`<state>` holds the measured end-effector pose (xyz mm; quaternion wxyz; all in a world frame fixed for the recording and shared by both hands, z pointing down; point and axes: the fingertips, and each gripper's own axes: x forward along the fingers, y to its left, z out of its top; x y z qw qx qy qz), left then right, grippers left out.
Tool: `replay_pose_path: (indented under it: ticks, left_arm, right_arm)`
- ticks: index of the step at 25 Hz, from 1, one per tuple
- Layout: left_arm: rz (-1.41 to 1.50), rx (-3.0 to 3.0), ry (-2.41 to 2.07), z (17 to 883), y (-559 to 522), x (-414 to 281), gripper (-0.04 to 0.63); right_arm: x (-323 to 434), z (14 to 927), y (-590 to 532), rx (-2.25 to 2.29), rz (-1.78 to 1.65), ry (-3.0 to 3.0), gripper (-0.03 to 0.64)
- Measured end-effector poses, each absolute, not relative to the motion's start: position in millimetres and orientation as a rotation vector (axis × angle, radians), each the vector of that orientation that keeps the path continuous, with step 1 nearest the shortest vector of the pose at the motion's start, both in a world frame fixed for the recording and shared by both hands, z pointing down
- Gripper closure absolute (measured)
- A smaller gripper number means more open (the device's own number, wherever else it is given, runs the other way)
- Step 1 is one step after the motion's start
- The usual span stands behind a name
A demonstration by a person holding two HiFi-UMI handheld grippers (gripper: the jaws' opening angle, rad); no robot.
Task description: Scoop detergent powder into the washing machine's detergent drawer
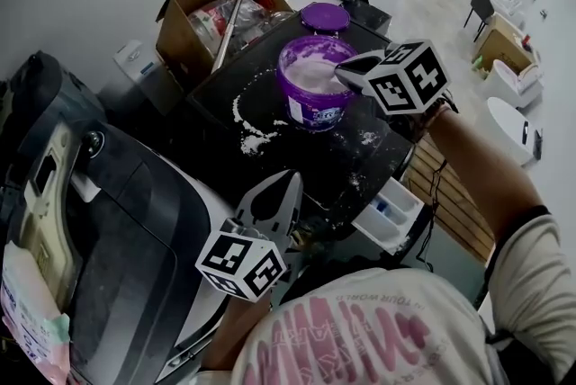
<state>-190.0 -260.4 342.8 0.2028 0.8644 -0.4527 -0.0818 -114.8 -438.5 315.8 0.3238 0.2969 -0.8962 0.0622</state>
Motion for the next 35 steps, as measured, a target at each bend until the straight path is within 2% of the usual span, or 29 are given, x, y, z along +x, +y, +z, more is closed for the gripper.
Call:
replay_pose_path:
  ticks: [10,24,35]
  left_arm:
    - [-0.227,2.432,-1.277,335.5,-256.0,-188.8,0.594]
    - [-0.218,2.438,-1.277,335.1,-252.0,-184.1,0.594]
    - [-0.232,2.441,-1.276,332.3,-250.8,-178.1,0.594]
  right_arm:
    - [-117.7,311.9,-426.7,0.83,0.326,-2.434,0.614]
    - [-123.6,311.8,-427.2,0.996,0.885,-2.572,0.614]
    - [-133.9,310.7,-422.4,1.062,1.054,-2.615,0.612]
